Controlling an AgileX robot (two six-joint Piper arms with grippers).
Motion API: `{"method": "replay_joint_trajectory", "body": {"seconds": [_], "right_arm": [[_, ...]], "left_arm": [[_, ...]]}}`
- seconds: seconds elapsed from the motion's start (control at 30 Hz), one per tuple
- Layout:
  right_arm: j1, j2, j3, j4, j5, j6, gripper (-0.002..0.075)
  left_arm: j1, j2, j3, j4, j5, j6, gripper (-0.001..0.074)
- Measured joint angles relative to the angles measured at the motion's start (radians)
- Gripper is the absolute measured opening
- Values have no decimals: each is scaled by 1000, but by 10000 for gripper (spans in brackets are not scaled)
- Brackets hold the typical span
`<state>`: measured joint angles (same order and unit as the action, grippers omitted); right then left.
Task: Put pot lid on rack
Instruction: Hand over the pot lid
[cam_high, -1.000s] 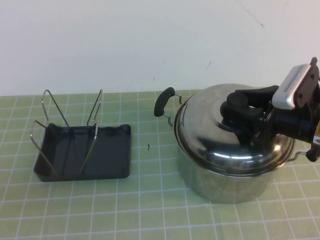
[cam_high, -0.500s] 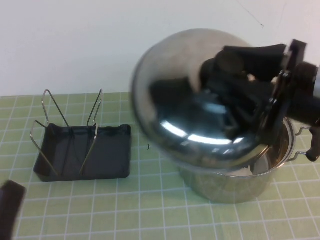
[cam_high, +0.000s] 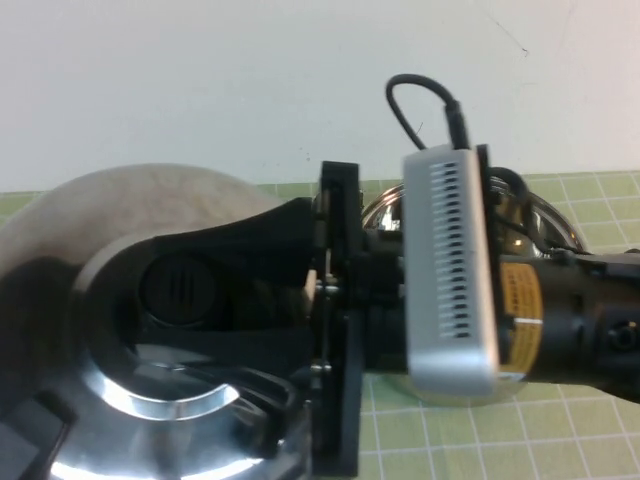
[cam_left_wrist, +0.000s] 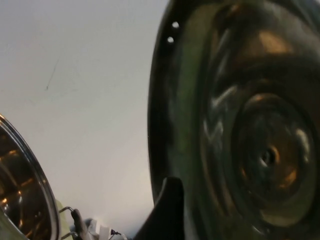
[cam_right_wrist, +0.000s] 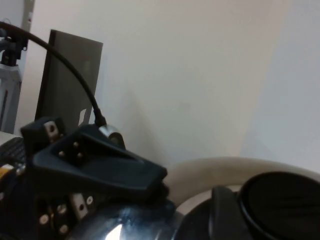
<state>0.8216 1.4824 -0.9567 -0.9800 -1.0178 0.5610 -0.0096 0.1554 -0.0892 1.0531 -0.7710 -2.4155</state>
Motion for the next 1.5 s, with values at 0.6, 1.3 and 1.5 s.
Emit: {"method": "replay_joint_trajectory", "body": {"seconds": [0.6, 1.3, 1.5], "right_arm": [[11, 112, -34, 70, -87, 32, 353], [11, -136, -38, 203, -80, -249, 180], [11, -350, -38, -171, 349, -146, 15]], "left_arm": [[0, 0, -5, -15, -122, 29, 136], [0, 131, -319, 607, 131, 23, 91], [0, 351, -427, 719, 136, 119, 91]]}}
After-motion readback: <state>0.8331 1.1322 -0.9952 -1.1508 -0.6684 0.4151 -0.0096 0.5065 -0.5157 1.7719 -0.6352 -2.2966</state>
